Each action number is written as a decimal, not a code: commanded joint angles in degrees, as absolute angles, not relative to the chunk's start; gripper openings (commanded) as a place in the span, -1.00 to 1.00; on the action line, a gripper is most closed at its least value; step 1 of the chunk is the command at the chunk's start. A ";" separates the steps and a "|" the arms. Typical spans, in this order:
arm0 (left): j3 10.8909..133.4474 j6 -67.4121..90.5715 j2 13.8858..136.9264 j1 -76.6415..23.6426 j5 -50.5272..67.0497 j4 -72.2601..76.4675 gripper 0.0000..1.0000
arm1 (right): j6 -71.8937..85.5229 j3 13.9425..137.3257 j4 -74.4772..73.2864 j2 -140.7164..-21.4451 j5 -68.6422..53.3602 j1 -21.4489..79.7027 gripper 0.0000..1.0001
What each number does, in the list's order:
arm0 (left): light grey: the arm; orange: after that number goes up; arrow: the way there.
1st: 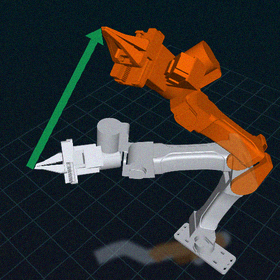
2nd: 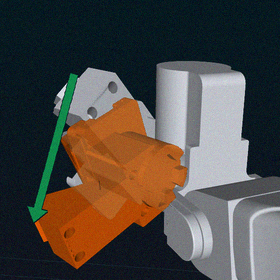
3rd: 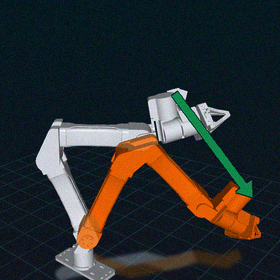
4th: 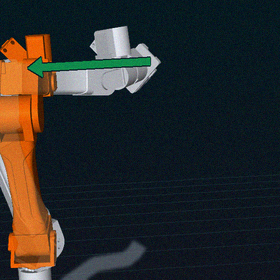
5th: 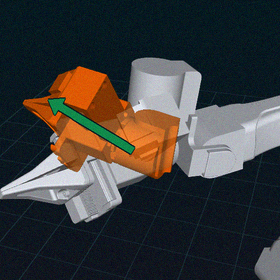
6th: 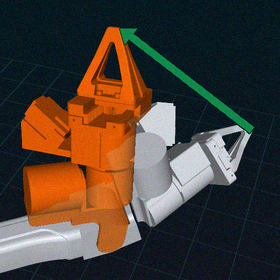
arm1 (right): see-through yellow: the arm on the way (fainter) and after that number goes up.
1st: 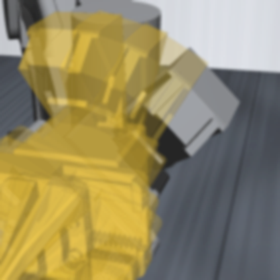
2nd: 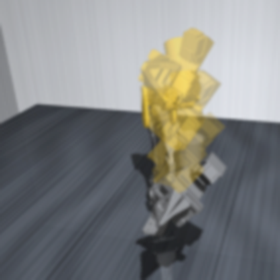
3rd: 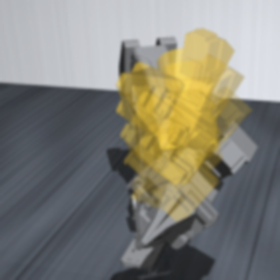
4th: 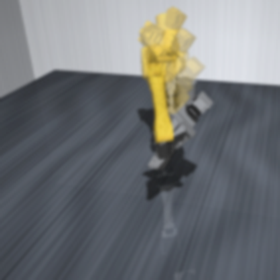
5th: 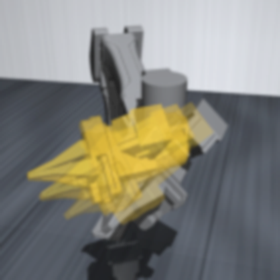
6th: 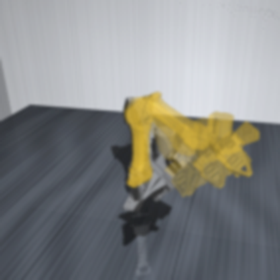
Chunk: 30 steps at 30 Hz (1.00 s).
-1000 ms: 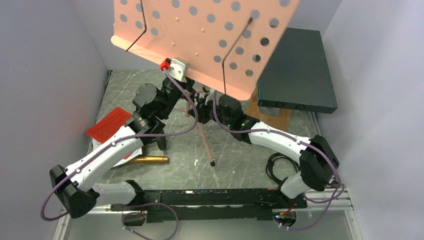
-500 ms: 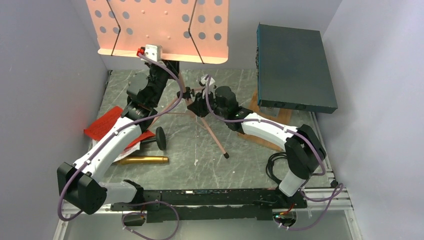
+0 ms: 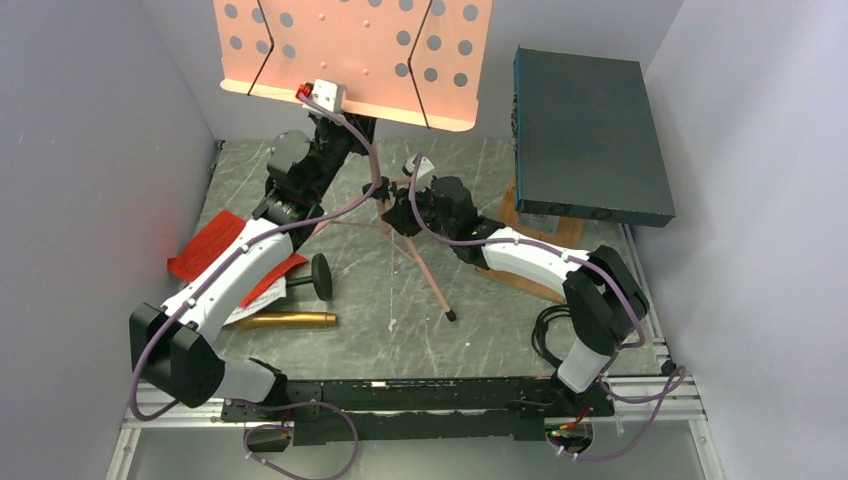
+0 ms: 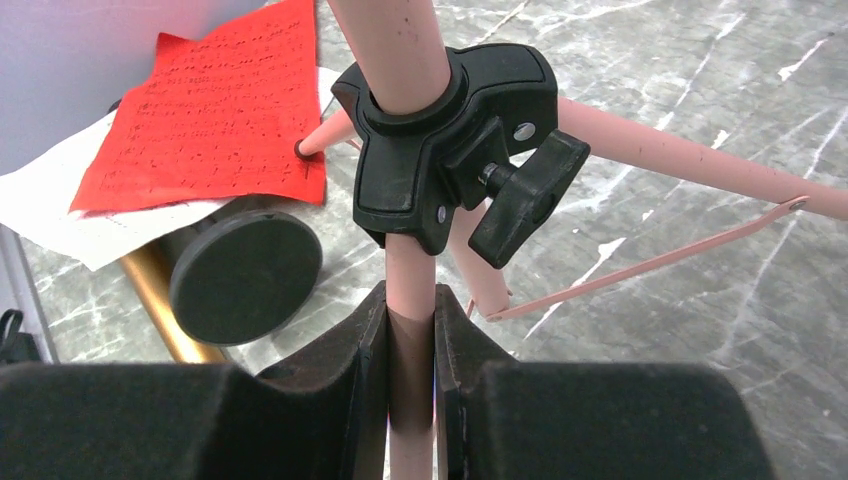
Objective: Set up the instrument practice props
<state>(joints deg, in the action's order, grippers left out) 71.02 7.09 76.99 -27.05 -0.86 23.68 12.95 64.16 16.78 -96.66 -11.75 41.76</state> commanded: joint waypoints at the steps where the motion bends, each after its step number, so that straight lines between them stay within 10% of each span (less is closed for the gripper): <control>1: 81.48 9.40 73.94 -26.28 4.15 32.08 -1.00 | 9.61 63.38 10.30 -97.23 -0.14 37.35 -1.00; 30: 81.66 9.86 78.05 -26.28 4.32 22.97 -1.00 | 9.36 63.27 10.48 -98.79 0.26 35.29 -1.00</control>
<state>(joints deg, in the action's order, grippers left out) 80.47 9.04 81.67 -26.76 2.92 19.55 11.99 64.10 13.76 -96.40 -9.45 39.99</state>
